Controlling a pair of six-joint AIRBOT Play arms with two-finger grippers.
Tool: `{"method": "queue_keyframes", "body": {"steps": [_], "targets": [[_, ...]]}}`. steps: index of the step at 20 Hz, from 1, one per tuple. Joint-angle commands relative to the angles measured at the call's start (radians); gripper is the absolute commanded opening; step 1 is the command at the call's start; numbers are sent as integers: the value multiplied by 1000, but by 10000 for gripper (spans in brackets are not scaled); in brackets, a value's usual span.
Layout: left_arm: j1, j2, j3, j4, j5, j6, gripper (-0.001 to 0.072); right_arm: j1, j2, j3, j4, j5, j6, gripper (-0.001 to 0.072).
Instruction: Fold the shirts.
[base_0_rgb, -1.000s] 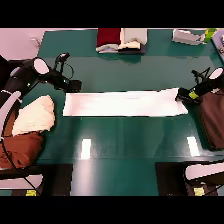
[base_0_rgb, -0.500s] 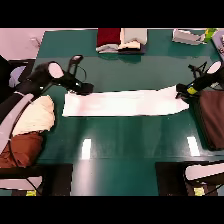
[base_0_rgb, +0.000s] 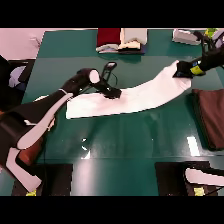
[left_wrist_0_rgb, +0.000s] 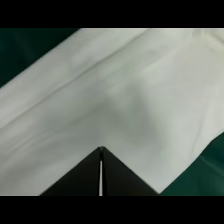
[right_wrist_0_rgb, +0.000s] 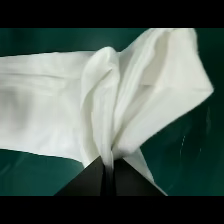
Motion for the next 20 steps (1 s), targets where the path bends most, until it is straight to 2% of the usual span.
{"method": "queue_keyframes", "body": {"steps": [1, 9, 12, 17, 20], "targets": [[-40, -81, 54, -32, 8, 0, 22, 95, 25, 92, 29, 13, 37, 19], [-37, -89, 54, -23, 15, -1, 22, 245, 25, 218, 30, 8, 92, 19], [-1, -77, 97, -13, -54, -25, 22, 279, 25, 245, 30, -1, 102, 19], [132, 105, 108, 125, -111, -27, 22, 358, 15, 249, 35, -58, 109, 19], [238, 255, 108, 235, -156, -26, 22, 436, -24, 249, 121, -154, 109, 18]]}}
